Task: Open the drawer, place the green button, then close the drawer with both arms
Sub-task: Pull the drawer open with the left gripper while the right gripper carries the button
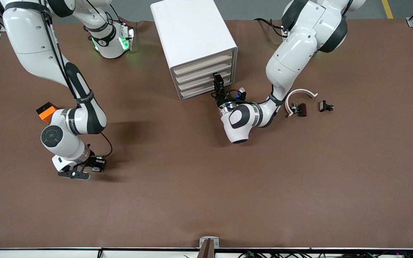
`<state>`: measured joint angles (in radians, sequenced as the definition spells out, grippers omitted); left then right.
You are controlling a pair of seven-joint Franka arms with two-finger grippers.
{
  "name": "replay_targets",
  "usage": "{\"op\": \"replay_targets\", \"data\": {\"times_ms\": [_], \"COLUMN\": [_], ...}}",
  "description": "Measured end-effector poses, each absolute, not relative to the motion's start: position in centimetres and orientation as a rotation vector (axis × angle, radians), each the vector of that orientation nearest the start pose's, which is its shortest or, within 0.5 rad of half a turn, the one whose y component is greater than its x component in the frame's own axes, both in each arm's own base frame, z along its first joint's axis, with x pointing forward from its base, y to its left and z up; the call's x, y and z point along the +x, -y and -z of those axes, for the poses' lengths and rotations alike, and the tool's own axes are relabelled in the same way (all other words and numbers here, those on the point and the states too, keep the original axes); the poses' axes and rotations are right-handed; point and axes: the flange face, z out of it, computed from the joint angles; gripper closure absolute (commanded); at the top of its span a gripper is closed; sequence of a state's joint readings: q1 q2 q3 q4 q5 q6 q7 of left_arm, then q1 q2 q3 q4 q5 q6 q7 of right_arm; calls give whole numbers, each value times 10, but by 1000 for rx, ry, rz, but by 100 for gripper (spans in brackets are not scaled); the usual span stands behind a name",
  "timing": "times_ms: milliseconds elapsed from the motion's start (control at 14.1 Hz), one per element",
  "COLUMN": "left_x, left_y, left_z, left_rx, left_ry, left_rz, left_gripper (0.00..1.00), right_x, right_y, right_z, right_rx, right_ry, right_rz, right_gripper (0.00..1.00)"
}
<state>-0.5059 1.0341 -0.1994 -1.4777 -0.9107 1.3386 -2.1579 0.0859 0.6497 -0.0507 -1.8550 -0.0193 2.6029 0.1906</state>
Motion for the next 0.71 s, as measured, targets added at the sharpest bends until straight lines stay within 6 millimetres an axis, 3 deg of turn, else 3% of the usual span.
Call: {"op": "replay_targets", "data": {"times_ms": [212,708], "left_x": [389,390], "left_y": [457,454], "left_z": [-93,-88], "left_rx": [-1103,-1093], "left_ry": [1437,1446], "left_rz": [-1402,-1395], "left_gripper": [91,94], "right_x": [654,674], "right_y": [-24,-35], "right_z": [-185,-226], "right_rx": [-3168,-3149], "right_ry": [-220,-404], "right_rz": [103,50], "right_gripper": [100,100]}}
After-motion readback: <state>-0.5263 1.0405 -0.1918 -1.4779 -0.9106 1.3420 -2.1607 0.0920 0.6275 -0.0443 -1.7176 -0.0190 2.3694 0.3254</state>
